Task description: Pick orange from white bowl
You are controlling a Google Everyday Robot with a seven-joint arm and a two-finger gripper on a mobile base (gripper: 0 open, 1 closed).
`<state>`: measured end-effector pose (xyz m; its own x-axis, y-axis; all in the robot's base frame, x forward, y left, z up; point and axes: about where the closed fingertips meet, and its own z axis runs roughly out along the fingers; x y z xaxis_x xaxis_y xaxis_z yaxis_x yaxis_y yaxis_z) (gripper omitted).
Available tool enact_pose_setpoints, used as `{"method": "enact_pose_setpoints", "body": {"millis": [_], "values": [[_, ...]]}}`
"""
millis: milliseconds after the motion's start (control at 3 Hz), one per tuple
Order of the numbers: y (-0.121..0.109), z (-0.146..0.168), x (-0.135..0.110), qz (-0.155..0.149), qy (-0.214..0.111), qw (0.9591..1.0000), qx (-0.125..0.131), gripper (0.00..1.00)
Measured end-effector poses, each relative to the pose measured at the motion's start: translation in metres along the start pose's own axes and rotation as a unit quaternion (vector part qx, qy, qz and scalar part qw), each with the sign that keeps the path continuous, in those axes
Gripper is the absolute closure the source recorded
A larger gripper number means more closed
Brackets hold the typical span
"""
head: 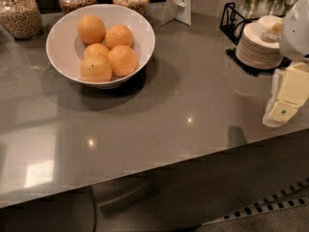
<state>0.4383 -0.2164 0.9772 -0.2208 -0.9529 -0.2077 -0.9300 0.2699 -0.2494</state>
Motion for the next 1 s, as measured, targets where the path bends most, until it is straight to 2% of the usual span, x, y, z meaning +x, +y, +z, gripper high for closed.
{"method": "enact_pose_setpoints", "body": {"millis": [333, 667, 1000], "values": [[0.0, 0.0, 0.0, 0.0, 0.0, 1.0, 0.0, 0.0], [-0.007, 0.005, -0.012, 0.004, -0.03, 0.9995, 0.012, 0.0], [-0.026, 0.015, -0.047, 0.012, -0.095, 0.9948, 0.036, 0.0]]}}
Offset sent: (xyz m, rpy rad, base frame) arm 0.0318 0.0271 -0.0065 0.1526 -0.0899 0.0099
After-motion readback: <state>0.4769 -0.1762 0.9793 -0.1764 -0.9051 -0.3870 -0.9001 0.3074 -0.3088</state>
